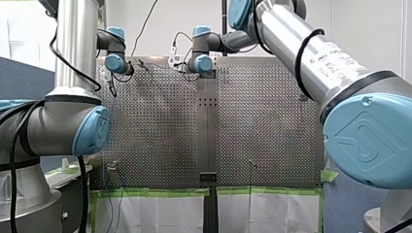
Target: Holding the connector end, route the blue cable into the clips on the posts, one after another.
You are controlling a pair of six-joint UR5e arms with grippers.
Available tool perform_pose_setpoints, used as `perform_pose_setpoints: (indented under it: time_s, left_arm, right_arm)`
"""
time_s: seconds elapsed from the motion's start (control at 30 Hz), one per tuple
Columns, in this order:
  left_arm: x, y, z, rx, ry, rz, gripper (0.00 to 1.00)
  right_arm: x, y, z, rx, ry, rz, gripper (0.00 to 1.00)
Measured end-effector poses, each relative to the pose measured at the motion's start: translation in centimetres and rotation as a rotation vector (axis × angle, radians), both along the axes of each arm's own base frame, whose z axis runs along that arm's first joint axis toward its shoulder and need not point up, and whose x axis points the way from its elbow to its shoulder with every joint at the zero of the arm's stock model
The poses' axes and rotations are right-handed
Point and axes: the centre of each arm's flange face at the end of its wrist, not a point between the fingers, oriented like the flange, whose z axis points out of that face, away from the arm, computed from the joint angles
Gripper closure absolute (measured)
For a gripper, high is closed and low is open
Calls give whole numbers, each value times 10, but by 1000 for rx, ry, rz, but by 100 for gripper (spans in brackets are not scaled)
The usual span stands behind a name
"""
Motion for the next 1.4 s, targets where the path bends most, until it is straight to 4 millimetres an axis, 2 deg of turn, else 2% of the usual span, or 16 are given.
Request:
perform_pose_setpoints:
  time_s: [0.2,0.43,0.5,0.53,0.6,0.63,0.67,0.7,0.73,0.8,0.83,0.9,0.93,1.0,1.4]
  left_arm:
    - [0,1,0,-2,-1,2,100]
    - [0,2,0,-3,-1,5,100]
    - [0,2,0,-3,-1,8,85]
    - [0,2,0,-3,-1,8,85]
    - [0,2,0,-4,-1,8,64]
    - [0,2,0,-6,-1,8,64]
    - [0,2,0,-7,-1,6,51]
    - [0,2,0,-9,-1,6,45]
    - [0,2,0,-10,0,6,45]
    - [-1,2,-1,-14,8,8,30]
    - [-2,2,-2,-17,14,11,30]
    - [-3,4,-3,-27,29,24,15]
    - [-4,5,-4,-32,36,30,15]
    - [-6,6,-6,-41,56,49,0]
    - [-21,3,-16,-37,159,136,0]
  right_arm:
    - [7,-5,-15,24,24,-10,100]
    - [10,-6,-12,23,22,-12,100]
    - [10,-6,-12,23,22,-12,100]
    - [10,-6,-12,23,22,-12,100]
    - [10,-7,-12,24,23,-12,100]
    - [10,-6,-12,24,24,-12,100]
    - [10,-6,-12,25,24,-12,100]
    - [10,-6,-12,25,24,-12,100]
    - [10,-6,-12,26,25,-12,100]
    - [9,-6,-13,28,27,-12,100]
    - [9,-7,-13,29,29,-13,100]
    - [8,-7,-13,31,31,-14,100]
    - [8,-7,-13,32,32,-14,100]
    - [8,-8,-14,33,33,-15,100]
    - [9,-5,-14,36,37,-11,100]
